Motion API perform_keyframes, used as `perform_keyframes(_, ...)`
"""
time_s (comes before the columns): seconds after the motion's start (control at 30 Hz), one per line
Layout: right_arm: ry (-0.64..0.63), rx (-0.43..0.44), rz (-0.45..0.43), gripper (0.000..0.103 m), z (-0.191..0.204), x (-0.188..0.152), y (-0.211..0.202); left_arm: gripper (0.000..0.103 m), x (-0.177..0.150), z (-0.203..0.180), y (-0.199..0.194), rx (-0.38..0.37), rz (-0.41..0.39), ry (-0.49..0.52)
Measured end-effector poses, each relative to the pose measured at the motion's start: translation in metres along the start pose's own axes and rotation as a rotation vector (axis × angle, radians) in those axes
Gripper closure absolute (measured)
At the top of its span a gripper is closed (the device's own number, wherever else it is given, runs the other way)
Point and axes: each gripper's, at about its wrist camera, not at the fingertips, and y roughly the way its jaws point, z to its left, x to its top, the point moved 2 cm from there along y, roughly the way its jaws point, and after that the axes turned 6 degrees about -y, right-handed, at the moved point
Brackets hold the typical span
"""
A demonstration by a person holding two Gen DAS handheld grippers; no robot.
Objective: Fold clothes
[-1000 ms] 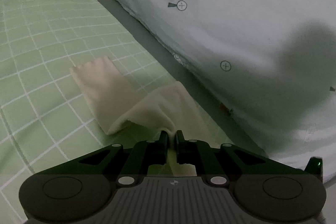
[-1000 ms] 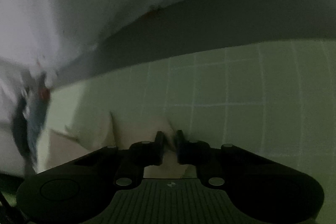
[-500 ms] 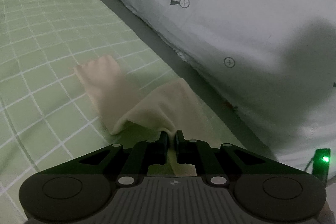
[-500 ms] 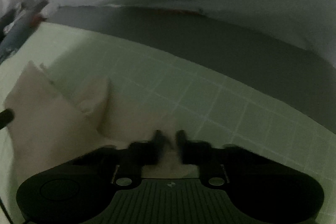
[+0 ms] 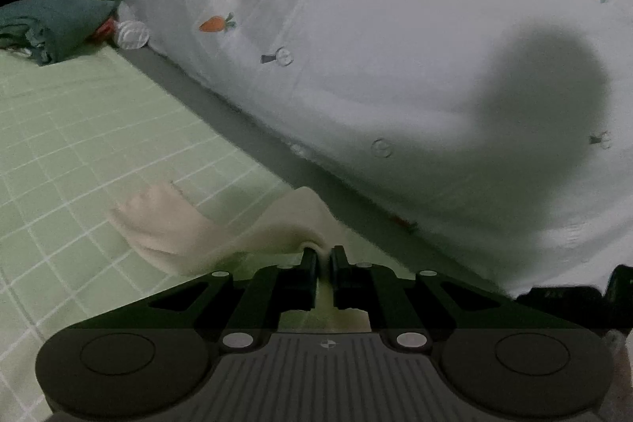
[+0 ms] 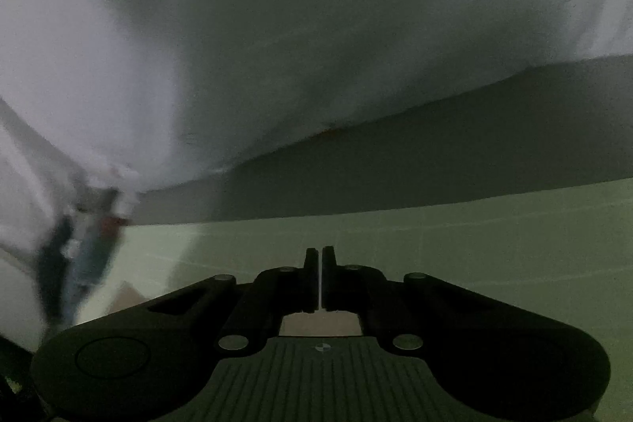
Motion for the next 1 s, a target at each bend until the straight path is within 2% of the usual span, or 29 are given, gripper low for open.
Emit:
perform_keyframes(0.03,-0.017,-0.02,-0.018,0.095,0.004,-0.003,-0.006,0.09,-0.002,0.006,0.005,0.029,0.027,0.001)
perform_keyframes(0.07,-0.029,-0.034,-0.034,0.083,0.006,-0.004,-0.008,0.086,-0.006,0.016,0.011,0.069,0.074,-0.02)
perform_keyframes(0.1,-0.048,-0.058,-0.06,0.061,0.009,-0.014,-0.02,0.073,-0.009,0.026,0.015,0.095,0.114,-0.061)
perform_keyframes(0.13,-0.067,-0.083,-0.088,0.056,0.012,-0.025,-0.033,0.062,-0.011,0.034,0.014,0.101,0.13,-0.102)
perform_keyframes(0.17,-0.076,-0.085,-0.096,0.055,0.012,-0.032,-0.038,0.057,-0.013,0.041,0.011,0.099,0.133,-0.14)
perform_keyframes(0.23,-0.118,-0.071,-0.083,0.055,0.024,-0.071,-0.059,0.037,-0.014,0.05,0.003,0.098,0.132,-0.181)
perform_keyframes(0.3,-0.151,-0.066,-0.065,0.055,0.031,-0.095,-0.075,0.031,-0.014,0.06,-0.008,0.108,0.131,-0.206)
perform_keyframes(0.4,-0.266,-0.056,0.007,0.055,0.06,-0.157,-0.1,0.026,-0.014,0.074,-0.02,0.122,0.134,-0.253)
perform_keyframes(0.43,-0.323,-0.022,0.05,0.055,0.077,-0.192,-0.111,0.026,-0.014,0.079,-0.022,0.121,0.136,-0.271)
perform_keyframes(0.5,-0.358,0.017,0.112,0.054,0.092,-0.228,-0.118,0.026,-0.013,0.091,-0.026,0.114,0.139,-0.324)
perform_keyframes(0.53,-0.369,-0.002,0.16,0.054,0.097,-0.242,-0.115,0.026,-0.012,0.098,-0.027,0.101,0.137,-0.365)
perform_keyframes(0.6,-0.435,-0.052,0.157,0.055,0.11,-0.258,-0.119,0.026,-0.009,0.112,-0.029,0.074,0.133,-0.459)
perform_keyframes(0.67,-0.456,-0.068,0.173,0.055,0.118,-0.256,-0.121,0.026,-0.004,0.121,-0.034,0.058,0.121,-0.52)
perform_keyframes(0.8,-0.475,-0.072,0.049,0.046,0.151,-0.23,-0.12,0.024,0.01,0.131,-0.047,0.055,0.091,-0.498)
perform_keyframes(0.9,-0.523,-0.134,-0.024,0.046,0.195,-0.215,-0.093,0.024,0.023,0.151,-0.054,0.064,0.107,-0.465)
perform_keyframes(1.0,-0.617,-0.195,-0.066,0.046,0.24,-0.208,-0.048,0.024,0.034,0.171,-0.058,0.081,0.112,-0.412)
